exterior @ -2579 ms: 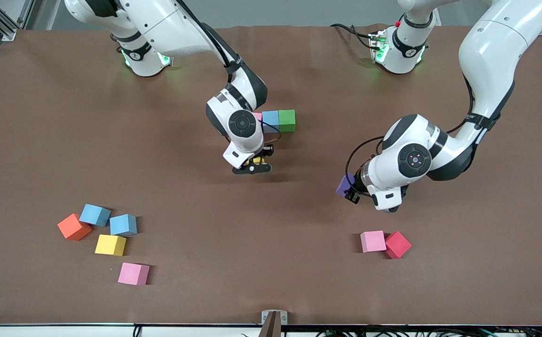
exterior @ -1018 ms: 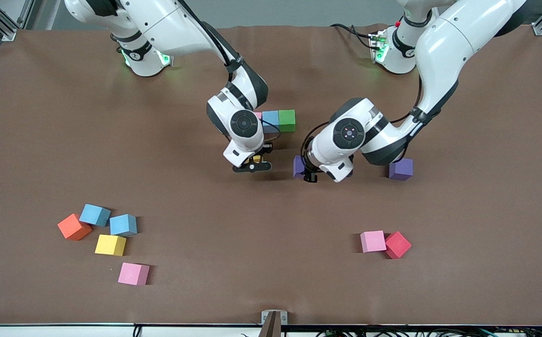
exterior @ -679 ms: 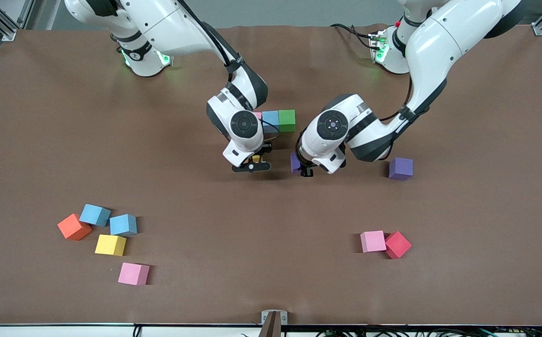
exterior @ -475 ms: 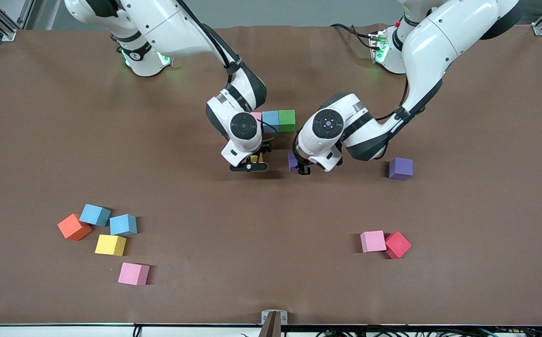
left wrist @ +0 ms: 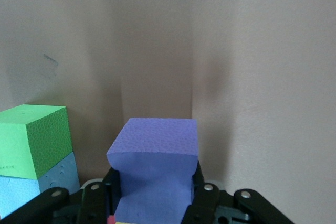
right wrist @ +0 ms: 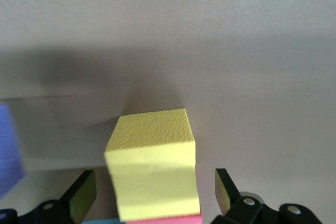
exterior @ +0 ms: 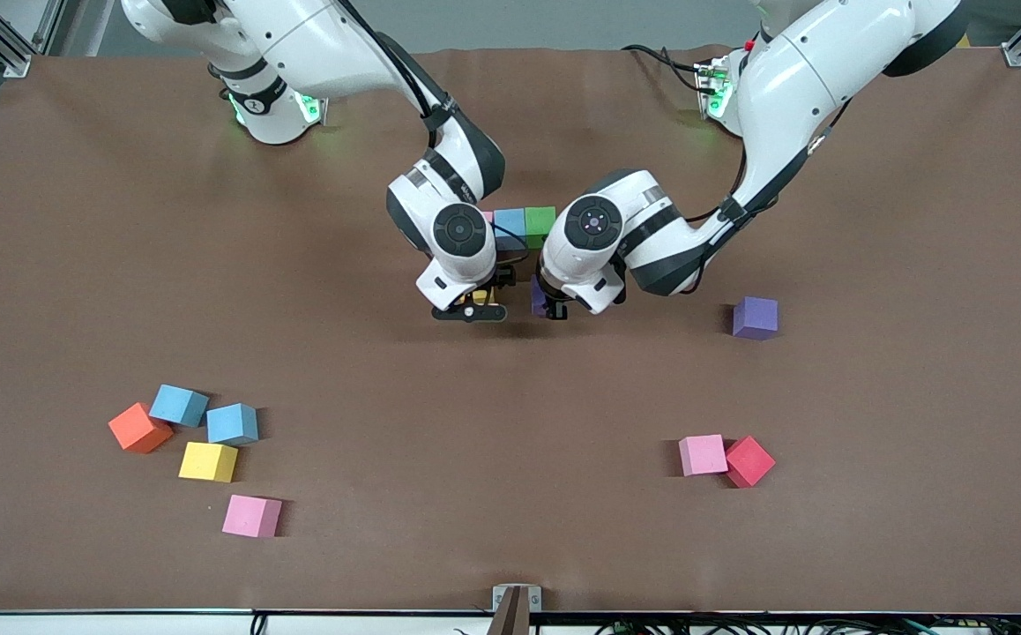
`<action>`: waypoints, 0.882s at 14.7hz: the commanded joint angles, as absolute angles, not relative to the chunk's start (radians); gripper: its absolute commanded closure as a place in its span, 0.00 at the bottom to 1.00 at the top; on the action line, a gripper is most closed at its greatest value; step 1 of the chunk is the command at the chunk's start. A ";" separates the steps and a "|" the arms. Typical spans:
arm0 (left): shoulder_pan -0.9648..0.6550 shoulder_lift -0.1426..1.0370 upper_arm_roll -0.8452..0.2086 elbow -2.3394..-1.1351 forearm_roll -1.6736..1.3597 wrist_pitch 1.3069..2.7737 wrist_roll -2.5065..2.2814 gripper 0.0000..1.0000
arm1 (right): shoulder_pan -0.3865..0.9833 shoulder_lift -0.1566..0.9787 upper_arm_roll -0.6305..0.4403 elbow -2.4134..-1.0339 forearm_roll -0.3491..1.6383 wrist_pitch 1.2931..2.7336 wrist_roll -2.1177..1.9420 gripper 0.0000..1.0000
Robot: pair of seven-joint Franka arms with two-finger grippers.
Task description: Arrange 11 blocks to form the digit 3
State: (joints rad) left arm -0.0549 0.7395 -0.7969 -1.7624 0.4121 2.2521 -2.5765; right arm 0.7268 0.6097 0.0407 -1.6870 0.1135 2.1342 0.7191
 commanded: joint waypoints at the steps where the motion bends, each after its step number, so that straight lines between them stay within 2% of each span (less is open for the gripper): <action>1: -0.075 0.745 -0.792 -1.767 0.436 2.273 -2.615 0.85 | 0.720 0.554 0.037 -1.675 0.123 2.065 0.742 0.00; 6: -0.110 0.759 -0.776 -1.766 0.436 2.318 -2.658 0.85 | 0.594 0.473 0.029 -1.579 0.118 1.890 0.735 0.00; 8: -0.118 0.765 -0.776 -1.766 0.434 2.341 -2.663 0.85 | 0.562 0.469 -0.052 -1.527 0.118 1.855 0.721 0.00; 11: -0.190 0.769 -0.715 -1.753 0.433 2.353 -2.672 0.85 | 0.485 0.479 -0.118 -1.522 0.118 1.891 0.609 0.00; 13: -0.224 0.769 -0.678 -1.752 0.436 2.396 -2.683 0.85 | 0.421 0.495 -0.120 -1.522 0.117 2.009 0.572 0.00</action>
